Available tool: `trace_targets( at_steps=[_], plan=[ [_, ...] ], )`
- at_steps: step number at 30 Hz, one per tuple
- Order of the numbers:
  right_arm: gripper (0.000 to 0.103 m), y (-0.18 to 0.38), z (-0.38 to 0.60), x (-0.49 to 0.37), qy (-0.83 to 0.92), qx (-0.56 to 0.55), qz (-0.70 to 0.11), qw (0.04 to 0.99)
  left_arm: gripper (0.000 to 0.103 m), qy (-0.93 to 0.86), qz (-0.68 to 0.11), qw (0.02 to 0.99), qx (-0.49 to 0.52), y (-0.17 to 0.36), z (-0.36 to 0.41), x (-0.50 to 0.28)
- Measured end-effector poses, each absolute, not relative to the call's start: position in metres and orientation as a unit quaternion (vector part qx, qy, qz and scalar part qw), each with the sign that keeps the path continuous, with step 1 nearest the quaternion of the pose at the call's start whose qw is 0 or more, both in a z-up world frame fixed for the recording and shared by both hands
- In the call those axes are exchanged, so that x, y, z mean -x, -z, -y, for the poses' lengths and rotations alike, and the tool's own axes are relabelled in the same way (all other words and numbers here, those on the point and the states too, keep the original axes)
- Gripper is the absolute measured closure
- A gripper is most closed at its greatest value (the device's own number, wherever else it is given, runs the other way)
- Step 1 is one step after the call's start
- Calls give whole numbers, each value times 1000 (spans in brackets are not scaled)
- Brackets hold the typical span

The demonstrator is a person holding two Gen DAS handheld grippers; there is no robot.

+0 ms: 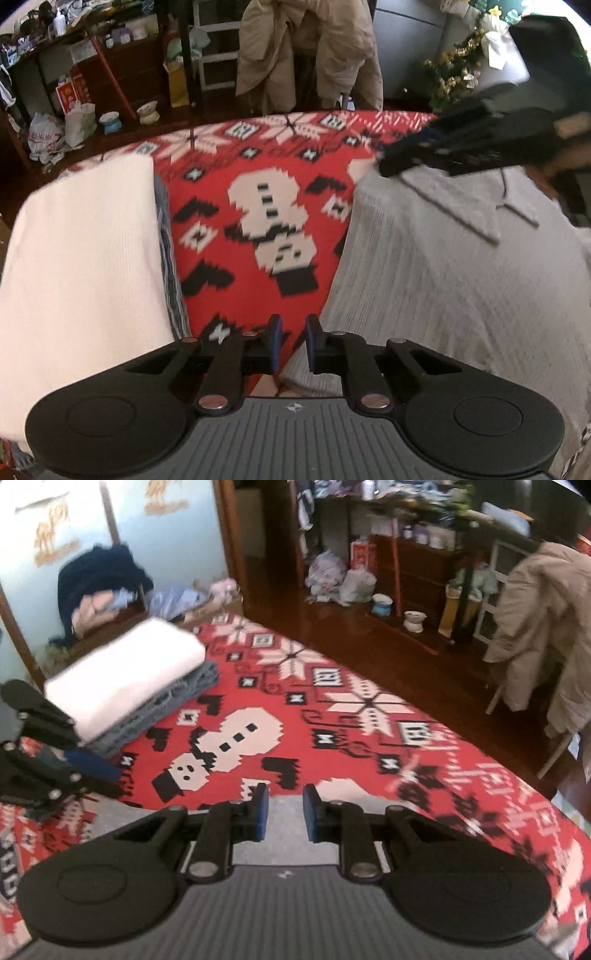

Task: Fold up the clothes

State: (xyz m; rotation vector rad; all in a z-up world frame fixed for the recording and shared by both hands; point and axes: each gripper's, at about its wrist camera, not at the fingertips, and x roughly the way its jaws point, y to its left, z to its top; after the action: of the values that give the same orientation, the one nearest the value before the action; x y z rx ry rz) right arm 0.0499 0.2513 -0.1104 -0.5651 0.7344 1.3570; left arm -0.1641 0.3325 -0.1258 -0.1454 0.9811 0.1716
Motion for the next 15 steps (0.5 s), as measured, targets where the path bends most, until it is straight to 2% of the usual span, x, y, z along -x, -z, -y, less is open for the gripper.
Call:
trace_targets(
  at_steps=[7,15],
  plan=[
    [83,143,-286,-41,-597,337,-300,663,90,-63,-472,878,51,131,-329,167],
    [83,148,-273,-30,-607,384,-273,640,89,-45,-482,874,35,136,-325,169]
  ],
)
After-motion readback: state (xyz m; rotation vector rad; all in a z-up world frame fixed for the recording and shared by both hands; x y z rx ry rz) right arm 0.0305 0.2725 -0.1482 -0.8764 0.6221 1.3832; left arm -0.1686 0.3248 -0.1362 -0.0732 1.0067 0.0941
